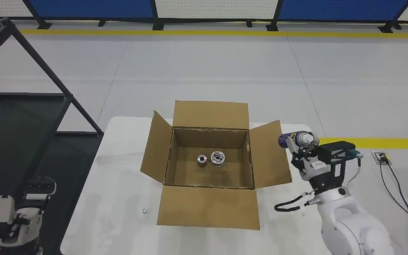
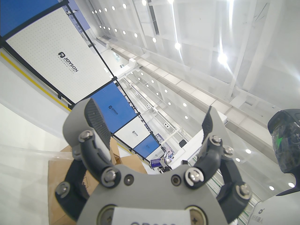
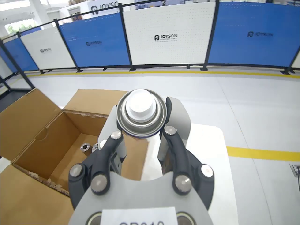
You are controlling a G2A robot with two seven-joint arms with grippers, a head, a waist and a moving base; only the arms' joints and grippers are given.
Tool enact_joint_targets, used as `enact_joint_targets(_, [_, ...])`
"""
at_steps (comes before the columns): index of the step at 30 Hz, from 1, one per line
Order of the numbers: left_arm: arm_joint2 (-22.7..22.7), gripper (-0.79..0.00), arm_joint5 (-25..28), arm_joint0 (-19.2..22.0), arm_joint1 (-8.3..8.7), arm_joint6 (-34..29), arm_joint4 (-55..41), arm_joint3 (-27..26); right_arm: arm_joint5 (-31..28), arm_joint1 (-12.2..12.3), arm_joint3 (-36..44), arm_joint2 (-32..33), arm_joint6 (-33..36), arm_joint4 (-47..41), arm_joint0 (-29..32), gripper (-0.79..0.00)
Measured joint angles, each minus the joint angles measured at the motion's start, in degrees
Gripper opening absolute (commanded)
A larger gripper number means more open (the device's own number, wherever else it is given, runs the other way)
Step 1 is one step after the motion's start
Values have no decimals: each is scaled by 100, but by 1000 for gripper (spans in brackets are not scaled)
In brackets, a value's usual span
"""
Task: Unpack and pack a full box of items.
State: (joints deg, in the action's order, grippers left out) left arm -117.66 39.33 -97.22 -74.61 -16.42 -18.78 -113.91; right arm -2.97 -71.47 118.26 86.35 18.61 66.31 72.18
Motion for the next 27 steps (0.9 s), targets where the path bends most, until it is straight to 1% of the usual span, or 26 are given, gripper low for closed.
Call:
enact_joint_targets(4, [0, 0, 0, 0, 0, 0, 0, 0, -254, -34, -273, -777, 546, 472, -616, -785])
enact_joint_targets(7, [0, 0, 0, 0, 0, 0, 0, 0, -447, -81, -622, -1321, 920, 632, -1098, -785])
enact_joint_targets(10, [0, 0, 0, 0, 0, 0, 0, 0, -633, -136, -998, -1787, 1298, 702, -1569, -785])
enact_joint_targets(16, [0, 0, 0, 0, 0, 0, 0, 0, -989, -256, -1714, -2475, 1907, 574, -2317, -785])
enact_joint_targets(19, [0, 0, 0, 0, 0, 0, 0, 0, -1034, -337, -2141, -2773, 2108, 414, -2643, -785])
enact_joint_targets(23, [0, 0, 0, 0, 0, 0, 0, 0, -1173, -455, -2805, -3124, 2179, 108, -3057, -785])
enact_joint_targets(27, [0, 0, 0, 0, 0, 0, 0, 0, -1192, -591, -3485, -3474, 2247, -71, -3453, -785])
